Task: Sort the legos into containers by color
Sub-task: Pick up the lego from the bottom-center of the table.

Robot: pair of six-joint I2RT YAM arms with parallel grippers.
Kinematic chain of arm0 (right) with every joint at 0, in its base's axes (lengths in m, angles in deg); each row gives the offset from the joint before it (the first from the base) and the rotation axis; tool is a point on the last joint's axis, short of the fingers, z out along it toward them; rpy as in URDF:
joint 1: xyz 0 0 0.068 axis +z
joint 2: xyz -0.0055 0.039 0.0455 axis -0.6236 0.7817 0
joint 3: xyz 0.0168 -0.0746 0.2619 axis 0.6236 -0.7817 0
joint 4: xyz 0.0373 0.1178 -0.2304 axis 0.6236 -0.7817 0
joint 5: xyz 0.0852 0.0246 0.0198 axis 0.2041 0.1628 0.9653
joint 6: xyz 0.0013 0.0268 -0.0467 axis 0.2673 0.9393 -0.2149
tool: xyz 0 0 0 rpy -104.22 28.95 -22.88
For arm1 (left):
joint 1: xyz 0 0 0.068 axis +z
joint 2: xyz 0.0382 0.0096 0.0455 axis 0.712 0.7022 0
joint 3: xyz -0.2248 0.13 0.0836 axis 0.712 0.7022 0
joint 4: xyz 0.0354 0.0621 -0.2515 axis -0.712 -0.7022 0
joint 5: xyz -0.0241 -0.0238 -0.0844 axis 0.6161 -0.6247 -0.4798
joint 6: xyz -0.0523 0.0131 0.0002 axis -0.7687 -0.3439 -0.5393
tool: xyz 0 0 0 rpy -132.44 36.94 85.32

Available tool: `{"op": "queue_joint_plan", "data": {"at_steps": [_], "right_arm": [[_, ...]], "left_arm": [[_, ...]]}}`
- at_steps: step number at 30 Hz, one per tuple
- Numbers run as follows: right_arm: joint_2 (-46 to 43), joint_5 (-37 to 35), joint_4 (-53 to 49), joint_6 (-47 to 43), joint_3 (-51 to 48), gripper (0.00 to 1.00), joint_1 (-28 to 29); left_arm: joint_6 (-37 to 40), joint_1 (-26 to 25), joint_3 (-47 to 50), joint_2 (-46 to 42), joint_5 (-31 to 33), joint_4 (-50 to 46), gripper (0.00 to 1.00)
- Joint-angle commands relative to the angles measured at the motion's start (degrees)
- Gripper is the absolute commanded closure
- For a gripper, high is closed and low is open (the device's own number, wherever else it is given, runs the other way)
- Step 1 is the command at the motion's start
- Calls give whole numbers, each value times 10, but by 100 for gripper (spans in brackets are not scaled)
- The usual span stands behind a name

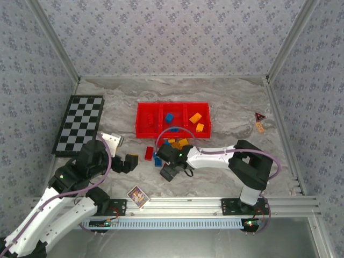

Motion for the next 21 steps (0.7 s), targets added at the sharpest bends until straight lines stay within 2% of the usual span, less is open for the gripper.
{"op": "queue_joint_plan", "data": {"at_steps": [1, 5, 10, 14, 21], "right_arm": [[35, -16, 2, -14, 19, 13, -7], [42, -23, -8, -11, 23, 21, -11], [33, -26, -5, -3, 15, 44, -20], [19, -35, -4, 3, 8, 58, -22], [-19, -64, -18, 15, 3, 73, -21]], "left_arm": [[2, 3, 3, 0, 2, 6, 0], [2, 2, 2, 0, 1, 6, 0], [2, 3, 3, 0, 0, 6, 0], [3, 3, 2, 0, -2, 8, 0], [2, 3, 2, -1, -3, 6, 0]]}}
